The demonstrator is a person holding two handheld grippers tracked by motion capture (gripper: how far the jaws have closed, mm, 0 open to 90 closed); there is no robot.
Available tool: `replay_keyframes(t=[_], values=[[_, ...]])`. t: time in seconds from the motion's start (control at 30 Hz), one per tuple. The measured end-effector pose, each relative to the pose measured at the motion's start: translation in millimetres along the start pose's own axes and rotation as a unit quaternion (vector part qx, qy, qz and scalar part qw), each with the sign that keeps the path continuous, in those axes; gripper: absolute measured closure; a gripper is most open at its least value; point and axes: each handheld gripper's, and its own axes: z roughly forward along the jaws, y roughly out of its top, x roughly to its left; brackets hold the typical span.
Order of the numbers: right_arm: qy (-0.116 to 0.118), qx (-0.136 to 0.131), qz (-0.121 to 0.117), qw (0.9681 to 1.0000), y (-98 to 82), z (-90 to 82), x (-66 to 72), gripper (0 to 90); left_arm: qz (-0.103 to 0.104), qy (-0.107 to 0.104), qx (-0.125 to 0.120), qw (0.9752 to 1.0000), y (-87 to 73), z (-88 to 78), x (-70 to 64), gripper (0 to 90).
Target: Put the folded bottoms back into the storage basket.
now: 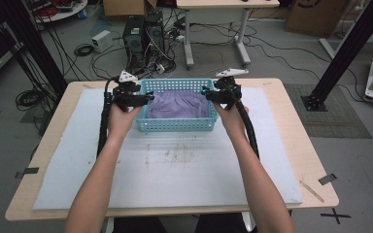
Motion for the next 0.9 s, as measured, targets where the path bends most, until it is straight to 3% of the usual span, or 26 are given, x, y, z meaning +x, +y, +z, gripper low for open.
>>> replay_keyframes(t=[0.23,0.5,0.77,0.9], values=[[0.012,-0.018,-0.022,0.9995,-12.0,-25.6,6.9,45.5,0.028,-0.018,-0.019,0.9993,-7.9,-30.1,-15.5,33.6],[0.024,-0.033,-0.036,0.9985,-26.8,-51.6,14.1,42.2,0.043,-0.036,-0.051,0.9971,-24.6,-63.7,-33.2,32.9],[0.038,-0.048,-0.050,0.9968,-43.7,-73.5,22.2,38.6,0.064,-0.042,-0.059,0.9953,-40.8,-87.0,-50.8,30.6],[0.048,-0.060,-0.057,0.9955,-53.3,-83.8,26.1,36.7,0.062,-0.046,-0.066,0.9948,-54.6,-93.1,-57.6,29.8]])
